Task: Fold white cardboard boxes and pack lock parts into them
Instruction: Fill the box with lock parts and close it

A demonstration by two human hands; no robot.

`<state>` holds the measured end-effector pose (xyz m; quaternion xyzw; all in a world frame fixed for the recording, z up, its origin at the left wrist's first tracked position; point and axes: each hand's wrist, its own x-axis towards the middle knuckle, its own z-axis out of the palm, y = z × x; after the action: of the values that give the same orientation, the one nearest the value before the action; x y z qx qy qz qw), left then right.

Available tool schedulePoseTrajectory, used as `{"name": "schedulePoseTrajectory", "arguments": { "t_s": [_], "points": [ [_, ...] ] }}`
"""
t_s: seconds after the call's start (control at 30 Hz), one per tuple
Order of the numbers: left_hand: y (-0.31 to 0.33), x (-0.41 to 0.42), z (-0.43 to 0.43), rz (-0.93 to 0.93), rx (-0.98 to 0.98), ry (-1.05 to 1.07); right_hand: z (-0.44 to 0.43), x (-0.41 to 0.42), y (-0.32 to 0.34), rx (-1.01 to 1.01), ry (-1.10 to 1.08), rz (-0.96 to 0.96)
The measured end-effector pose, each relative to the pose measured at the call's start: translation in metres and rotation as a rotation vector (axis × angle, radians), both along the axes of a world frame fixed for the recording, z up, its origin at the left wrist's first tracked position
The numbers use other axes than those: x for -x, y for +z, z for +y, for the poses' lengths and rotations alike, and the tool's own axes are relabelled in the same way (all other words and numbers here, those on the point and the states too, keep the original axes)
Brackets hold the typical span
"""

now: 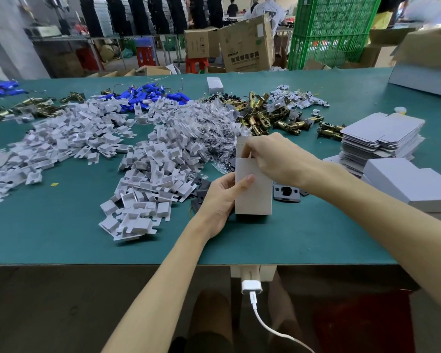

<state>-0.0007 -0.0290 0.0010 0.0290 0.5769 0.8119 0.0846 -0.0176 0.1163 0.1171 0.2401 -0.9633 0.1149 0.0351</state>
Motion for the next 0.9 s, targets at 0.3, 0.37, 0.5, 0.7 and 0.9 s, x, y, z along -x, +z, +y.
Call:
{"name": "schedulePoseTrajectory", "arguments": {
  "t_s": [0.3,0.37,0.5,0.7,0.9],
  "points": [
    [-0.002,-0.002,0.0,0.077,0.098,-0.052,-0.043,0.013,0.007,-0.021,0.045,0.41],
    [-0.004,-0.001,0.001,0.082,0.12,-0.031,-0.062,0.017,0.004,-0.115,0.05,0.372],
    [-0.009,0.0,0.001,0.159,0.227,0.027,-0.096,0.026,-0.021,-0.291,0.052,0.224],
    [-0.007,-0.004,0.002,0.173,0.28,-0.021,-0.116,0.044,-0.045,-0.303,-0.086,-0.029],
    [-0.009,-0.002,0.001,0.114,0.339,-0.047,-0.124,0.042,-0.057,-0.334,-0.103,-0.087]
  ]
}}
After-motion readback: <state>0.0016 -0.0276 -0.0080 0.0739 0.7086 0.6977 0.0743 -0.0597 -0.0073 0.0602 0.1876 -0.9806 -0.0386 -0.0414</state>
